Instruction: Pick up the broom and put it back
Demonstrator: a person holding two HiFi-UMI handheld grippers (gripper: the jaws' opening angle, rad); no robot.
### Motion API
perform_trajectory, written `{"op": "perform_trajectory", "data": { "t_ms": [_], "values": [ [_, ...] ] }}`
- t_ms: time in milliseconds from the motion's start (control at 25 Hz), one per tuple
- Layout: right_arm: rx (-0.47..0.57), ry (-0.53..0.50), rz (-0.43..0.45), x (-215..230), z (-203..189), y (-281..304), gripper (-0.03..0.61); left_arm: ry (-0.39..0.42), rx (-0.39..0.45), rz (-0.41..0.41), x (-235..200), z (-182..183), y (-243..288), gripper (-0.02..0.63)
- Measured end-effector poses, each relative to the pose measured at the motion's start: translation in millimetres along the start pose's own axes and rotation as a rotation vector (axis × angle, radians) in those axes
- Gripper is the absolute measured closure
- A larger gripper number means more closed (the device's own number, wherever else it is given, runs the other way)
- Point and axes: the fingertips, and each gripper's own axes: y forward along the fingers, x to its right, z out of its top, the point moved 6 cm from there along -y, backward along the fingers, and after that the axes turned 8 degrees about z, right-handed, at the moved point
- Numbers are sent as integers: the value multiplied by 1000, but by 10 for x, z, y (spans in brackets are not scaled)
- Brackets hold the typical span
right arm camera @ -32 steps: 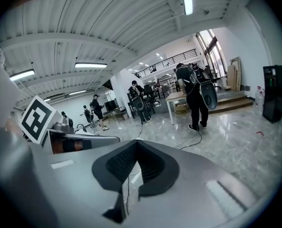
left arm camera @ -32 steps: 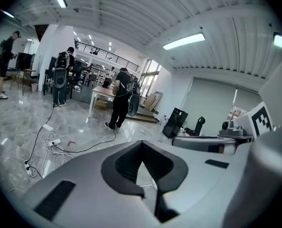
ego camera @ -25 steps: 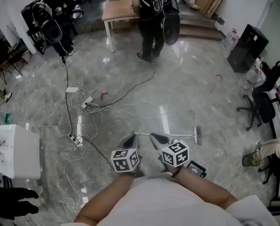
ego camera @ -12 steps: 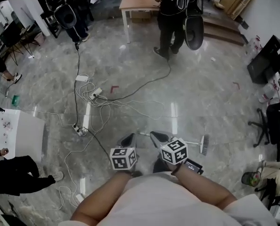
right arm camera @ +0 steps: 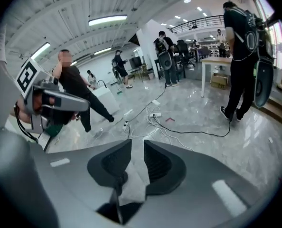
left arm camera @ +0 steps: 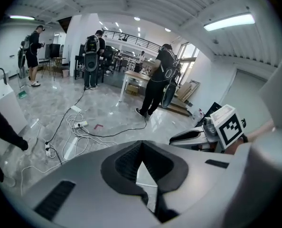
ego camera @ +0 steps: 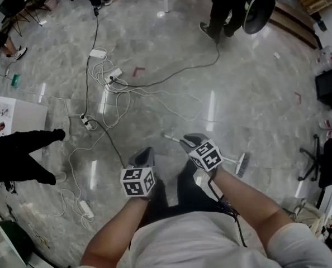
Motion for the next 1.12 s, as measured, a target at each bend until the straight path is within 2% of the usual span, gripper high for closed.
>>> {"op": "perform_trajectory", "data": {
  "t_ms": [120, 280, 600, 720, 920, 1120],
  "values": [
    [-101, -46, 11, 425, -301, 710, 478, -7, -23, 4, -313, -177, 534, 609],
    [-237, -142, 39, 915, -1019, 1844, 454, 7, -56, -16, -641, -630, 1371, 609],
    [-476, -170, 88, 1879, -3141, 4103, 439, 19, -124, -36, -1444, -1949, 3036, 609],
    [-534, -189, 77, 2245, -3748, 4805, 439, -7, -144, -37, -1785, -2428, 3581, 609],
    [-603, -223, 54, 2750, -4482, 5718, 439, -29, -166, -43, -2202, -3101, 4347, 609],
    [-696, -268, 47, 2930, -4901, 6267, 439, -49, -186, -49, -2490, -3429, 4752, 609]
  ]
}}
